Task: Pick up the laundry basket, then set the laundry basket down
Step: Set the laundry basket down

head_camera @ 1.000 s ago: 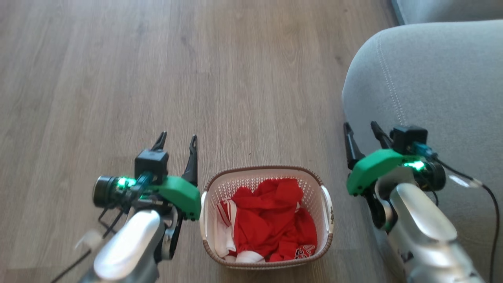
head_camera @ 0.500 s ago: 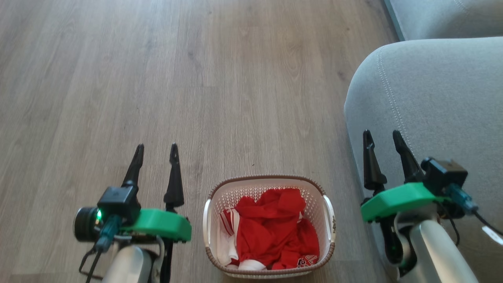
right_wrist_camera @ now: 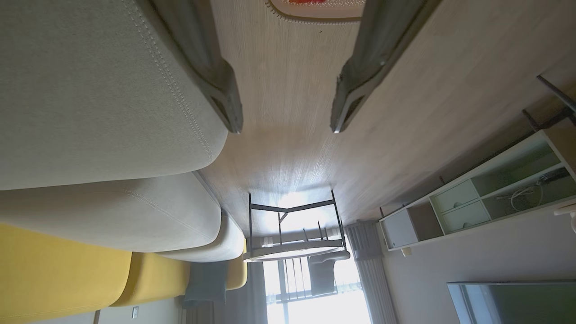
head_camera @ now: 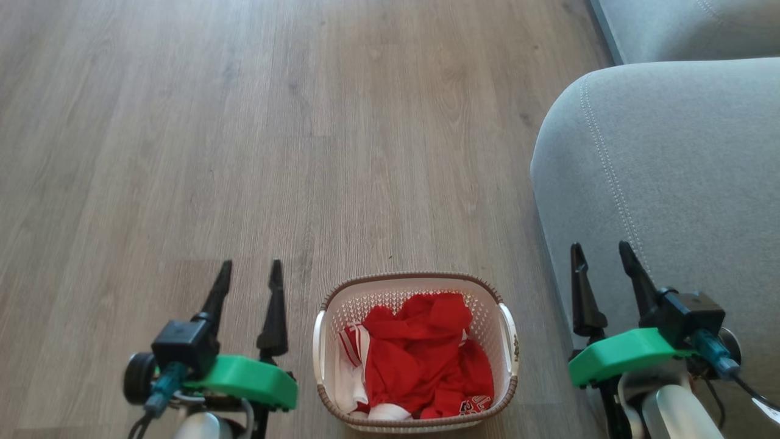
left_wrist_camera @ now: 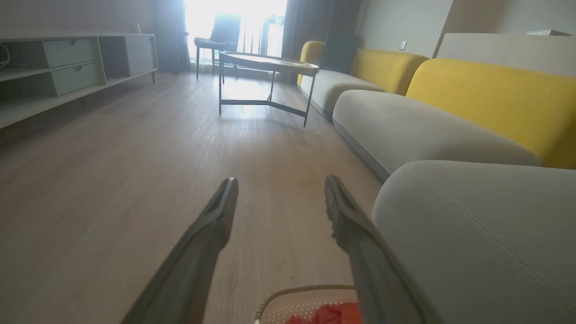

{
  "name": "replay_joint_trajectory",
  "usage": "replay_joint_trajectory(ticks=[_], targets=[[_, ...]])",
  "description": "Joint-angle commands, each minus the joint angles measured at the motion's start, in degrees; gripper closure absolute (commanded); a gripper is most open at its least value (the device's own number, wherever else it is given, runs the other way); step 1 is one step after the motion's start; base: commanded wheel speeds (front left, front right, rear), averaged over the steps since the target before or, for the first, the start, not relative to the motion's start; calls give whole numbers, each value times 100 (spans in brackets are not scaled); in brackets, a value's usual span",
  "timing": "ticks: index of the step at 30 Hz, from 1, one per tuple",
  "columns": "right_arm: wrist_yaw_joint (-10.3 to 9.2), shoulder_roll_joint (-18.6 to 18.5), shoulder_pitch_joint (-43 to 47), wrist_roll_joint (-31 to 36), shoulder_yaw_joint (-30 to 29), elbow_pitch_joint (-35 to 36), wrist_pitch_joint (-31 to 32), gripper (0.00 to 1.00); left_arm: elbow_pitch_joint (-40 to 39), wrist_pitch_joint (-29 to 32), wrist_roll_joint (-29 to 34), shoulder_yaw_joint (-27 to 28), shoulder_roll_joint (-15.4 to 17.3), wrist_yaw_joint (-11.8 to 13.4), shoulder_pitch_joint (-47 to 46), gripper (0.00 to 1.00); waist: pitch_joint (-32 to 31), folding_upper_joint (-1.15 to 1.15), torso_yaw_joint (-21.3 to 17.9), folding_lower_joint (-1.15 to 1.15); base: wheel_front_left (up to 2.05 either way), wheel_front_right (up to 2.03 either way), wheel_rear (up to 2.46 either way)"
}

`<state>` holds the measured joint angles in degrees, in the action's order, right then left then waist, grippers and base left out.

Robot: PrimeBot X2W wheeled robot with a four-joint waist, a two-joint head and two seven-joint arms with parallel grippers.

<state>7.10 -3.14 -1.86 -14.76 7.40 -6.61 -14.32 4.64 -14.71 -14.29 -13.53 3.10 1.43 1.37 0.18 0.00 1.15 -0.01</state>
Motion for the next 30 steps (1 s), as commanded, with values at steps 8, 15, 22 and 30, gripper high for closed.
replay_joint_trajectory(ticks=[8,15,22,30], targets=[[39,25,-141,34,32,344,-68,0,-331,-29,19,74,-22,-29,-154,0,63,0,-4,1,0,0,0],[39,26,-162,64,12,377,-68,0,-318,-29,-73,41,-22,-53,-179,0,99,0,17,1,0,0,0],[39,26,-175,103,-4,365,-68,0,-237,-29,-96,44,-22,-84,-193,0,112,0,27,1,0,0,0],[39,26,-184,73,-25,346,-68,0,-222,-29,-132,56,-22,-48,-193,0,113,0,14,1,0,0,0]])
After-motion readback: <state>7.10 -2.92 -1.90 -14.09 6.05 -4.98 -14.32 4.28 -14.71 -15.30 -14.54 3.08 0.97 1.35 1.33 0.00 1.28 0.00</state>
